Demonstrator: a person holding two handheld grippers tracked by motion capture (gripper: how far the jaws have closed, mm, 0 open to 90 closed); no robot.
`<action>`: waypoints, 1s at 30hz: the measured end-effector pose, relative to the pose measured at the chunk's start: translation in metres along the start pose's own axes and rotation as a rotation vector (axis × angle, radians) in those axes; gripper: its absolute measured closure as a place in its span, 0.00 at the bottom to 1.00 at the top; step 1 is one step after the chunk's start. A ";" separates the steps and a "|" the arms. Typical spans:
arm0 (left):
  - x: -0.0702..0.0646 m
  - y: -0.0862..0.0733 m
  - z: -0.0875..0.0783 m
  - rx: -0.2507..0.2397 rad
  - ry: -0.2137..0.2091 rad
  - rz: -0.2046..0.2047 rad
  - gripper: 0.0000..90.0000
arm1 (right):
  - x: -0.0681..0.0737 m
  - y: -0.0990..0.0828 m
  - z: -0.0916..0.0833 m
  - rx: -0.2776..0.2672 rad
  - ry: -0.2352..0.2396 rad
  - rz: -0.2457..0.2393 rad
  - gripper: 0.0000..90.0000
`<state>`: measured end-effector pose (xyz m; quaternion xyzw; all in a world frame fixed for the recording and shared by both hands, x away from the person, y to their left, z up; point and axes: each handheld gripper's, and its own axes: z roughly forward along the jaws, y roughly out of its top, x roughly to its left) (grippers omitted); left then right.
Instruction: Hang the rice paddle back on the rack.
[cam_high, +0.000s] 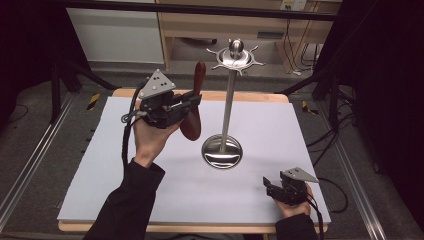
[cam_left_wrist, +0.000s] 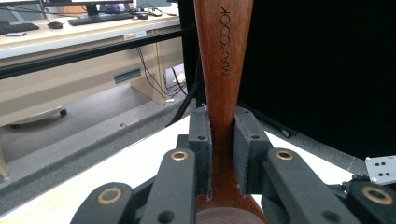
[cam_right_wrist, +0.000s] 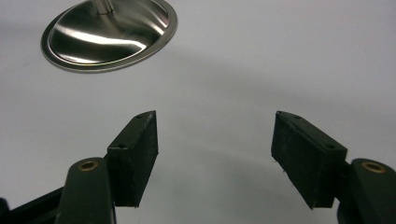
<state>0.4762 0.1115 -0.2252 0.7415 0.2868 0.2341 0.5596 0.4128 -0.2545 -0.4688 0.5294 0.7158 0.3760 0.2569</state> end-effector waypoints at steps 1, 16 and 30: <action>0.000 0.000 0.000 0.001 -0.001 0.000 0.87 | 0.000 0.000 0.000 -0.001 0.000 0.000 0.35; -0.002 0.006 0.007 0.014 0.006 0.022 0.87 | 0.000 0.000 0.000 0.000 0.001 -0.001 0.35; -0.001 0.007 0.017 0.040 0.002 0.015 0.87 | 0.000 0.000 0.000 0.000 0.002 0.000 0.35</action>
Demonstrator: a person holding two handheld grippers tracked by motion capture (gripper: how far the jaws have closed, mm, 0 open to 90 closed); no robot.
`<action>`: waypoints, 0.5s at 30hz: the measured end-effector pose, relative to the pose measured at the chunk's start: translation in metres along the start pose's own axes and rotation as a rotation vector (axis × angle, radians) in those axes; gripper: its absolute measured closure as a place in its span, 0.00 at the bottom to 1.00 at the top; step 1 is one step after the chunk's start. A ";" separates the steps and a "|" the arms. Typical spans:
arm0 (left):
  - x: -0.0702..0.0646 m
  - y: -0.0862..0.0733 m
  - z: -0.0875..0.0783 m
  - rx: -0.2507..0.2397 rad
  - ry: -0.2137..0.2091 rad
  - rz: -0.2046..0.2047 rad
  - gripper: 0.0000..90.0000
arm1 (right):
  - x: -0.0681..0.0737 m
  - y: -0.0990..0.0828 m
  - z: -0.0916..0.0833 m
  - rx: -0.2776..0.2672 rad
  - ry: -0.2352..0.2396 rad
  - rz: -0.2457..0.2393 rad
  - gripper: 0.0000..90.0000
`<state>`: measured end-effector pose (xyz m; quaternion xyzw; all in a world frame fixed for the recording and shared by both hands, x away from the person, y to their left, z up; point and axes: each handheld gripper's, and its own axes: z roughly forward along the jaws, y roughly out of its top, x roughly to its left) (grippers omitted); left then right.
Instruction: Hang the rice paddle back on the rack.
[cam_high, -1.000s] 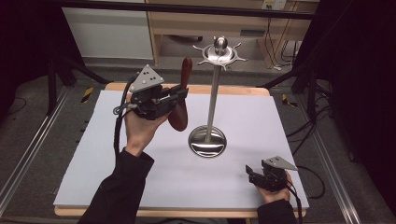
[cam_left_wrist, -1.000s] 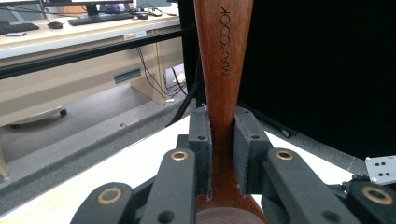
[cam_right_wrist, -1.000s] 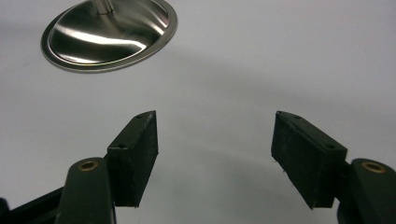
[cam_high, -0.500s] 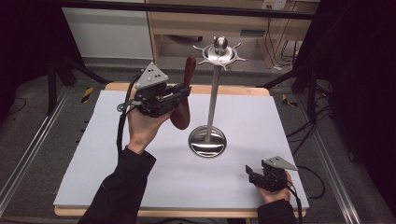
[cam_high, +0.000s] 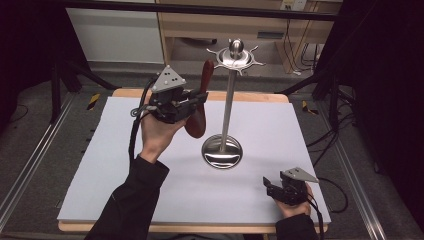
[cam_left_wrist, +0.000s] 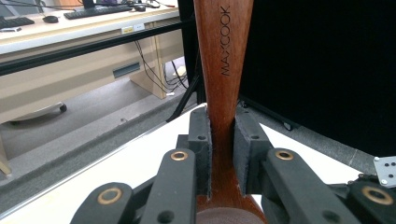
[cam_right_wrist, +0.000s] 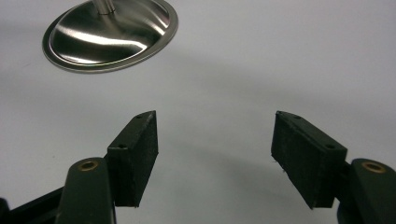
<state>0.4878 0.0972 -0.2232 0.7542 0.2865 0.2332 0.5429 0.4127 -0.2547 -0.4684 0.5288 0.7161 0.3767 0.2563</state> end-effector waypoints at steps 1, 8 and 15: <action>0.000 0.000 0.001 -0.001 -0.001 -0.003 0.87 | 0.000 0.000 0.000 0.000 0.000 0.001 0.35; 0.000 0.001 0.005 0.004 -0.006 -0.006 0.87 | 0.000 0.000 0.000 -0.001 0.002 0.000 0.35; -0.001 0.001 0.011 0.009 -0.009 -0.009 0.87 | 0.000 0.000 0.000 -0.001 0.003 0.002 0.35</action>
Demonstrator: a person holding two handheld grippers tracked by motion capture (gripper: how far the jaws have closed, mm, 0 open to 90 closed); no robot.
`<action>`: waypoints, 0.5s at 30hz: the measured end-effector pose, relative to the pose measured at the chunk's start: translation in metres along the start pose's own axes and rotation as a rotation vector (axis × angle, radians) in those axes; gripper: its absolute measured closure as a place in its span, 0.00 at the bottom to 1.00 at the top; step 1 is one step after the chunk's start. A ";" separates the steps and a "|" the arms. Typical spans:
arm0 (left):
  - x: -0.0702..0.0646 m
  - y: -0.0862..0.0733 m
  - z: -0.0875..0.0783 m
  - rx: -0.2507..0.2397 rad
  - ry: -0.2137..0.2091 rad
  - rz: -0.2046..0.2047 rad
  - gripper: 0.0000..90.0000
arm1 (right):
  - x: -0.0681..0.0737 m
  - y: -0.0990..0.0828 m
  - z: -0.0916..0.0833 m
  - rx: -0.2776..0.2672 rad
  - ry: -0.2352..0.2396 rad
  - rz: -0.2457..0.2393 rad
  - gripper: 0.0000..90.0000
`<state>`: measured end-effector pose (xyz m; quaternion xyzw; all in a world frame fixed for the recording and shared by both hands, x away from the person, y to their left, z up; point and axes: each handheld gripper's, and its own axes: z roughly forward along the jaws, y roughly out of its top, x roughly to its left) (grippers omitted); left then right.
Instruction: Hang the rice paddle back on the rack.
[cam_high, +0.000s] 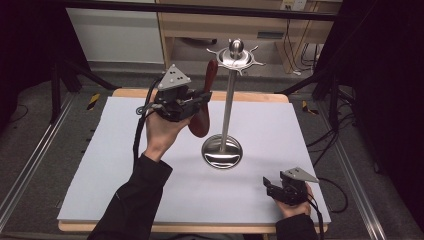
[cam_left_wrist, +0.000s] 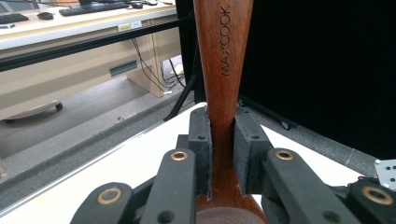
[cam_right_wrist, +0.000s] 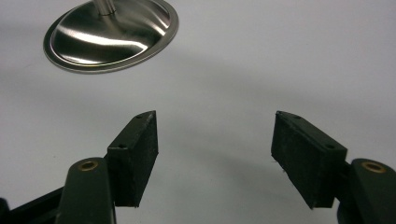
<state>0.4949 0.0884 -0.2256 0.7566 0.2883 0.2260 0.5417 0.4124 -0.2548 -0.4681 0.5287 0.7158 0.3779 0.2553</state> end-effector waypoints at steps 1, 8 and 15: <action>0.000 0.000 0.001 0.001 0.000 0.003 0.87 | 0.000 0.000 0.000 0.000 0.000 0.000 0.35; 0.000 -0.001 0.004 -0.006 -0.003 -0.003 0.87 | 0.000 0.000 0.000 -0.001 0.001 -0.001 0.35; -0.001 -0.002 0.007 -0.013 0.006 0.007 0.86 | 0.001 0.000 0.000 0.003 0.004 0.001 0.35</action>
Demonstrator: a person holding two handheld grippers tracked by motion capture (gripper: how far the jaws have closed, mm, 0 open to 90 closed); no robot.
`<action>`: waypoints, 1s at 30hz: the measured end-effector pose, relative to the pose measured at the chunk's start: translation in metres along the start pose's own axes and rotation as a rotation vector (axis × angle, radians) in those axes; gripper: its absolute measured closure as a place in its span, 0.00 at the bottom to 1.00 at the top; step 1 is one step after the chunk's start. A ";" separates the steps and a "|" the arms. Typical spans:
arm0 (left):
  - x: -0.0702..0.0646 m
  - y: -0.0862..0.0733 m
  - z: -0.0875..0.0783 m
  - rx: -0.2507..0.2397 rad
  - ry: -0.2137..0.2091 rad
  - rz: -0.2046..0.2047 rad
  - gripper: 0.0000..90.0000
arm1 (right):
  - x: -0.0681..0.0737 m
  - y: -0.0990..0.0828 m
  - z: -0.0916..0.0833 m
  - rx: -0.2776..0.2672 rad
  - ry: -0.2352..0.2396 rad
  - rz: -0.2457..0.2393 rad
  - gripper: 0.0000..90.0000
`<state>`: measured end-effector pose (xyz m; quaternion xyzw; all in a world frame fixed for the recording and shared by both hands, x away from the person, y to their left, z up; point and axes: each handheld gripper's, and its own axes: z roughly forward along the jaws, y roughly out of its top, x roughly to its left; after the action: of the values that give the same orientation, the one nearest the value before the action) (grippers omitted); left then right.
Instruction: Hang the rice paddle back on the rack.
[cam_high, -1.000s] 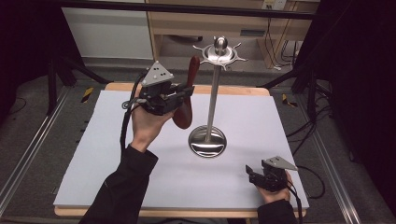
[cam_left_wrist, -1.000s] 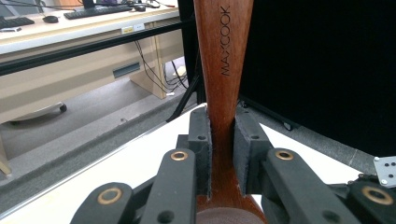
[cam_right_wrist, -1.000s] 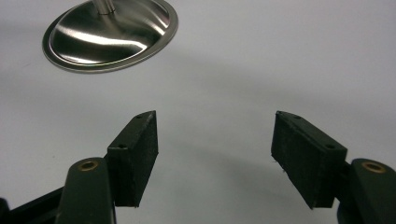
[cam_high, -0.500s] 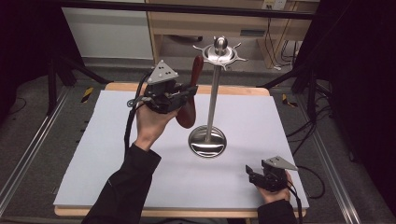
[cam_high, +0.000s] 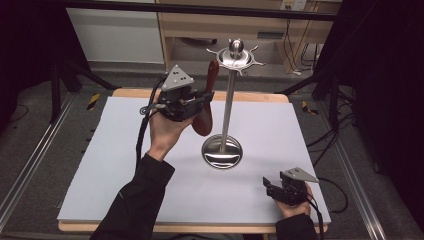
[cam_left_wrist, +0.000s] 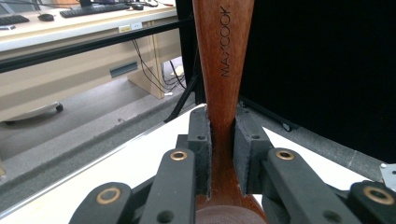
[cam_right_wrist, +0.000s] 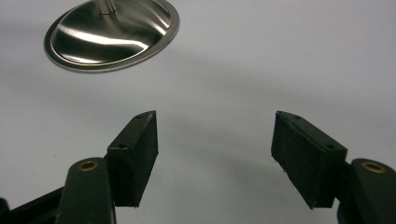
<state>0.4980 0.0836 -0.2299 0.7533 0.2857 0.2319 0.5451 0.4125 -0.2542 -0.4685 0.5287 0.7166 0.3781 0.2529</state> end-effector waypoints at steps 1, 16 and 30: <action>0.000 -0.001 0.000 -0.004 0.004 0.003 0.86 | 0.000 0.000 0.000 0.000 0.000 0.000 0.35; -0.002 -0.005 0.008 -0.040 0.010 -0.012 0.85 | 0.000 -0.001 0.001 0.013 0.002 0.004 0.34; -0.005 -0.006 0.006 -0.050 0.019 -0.003 0.76 | 0.001 -0.001 0.001 0.014 0.008 0.009 0.34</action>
<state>0.4972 0.0778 -0.2376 0.7366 0.2863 0.2453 0.5614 0.4121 -0.2536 -0.4696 0.5323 0.7178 0.3763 0.2446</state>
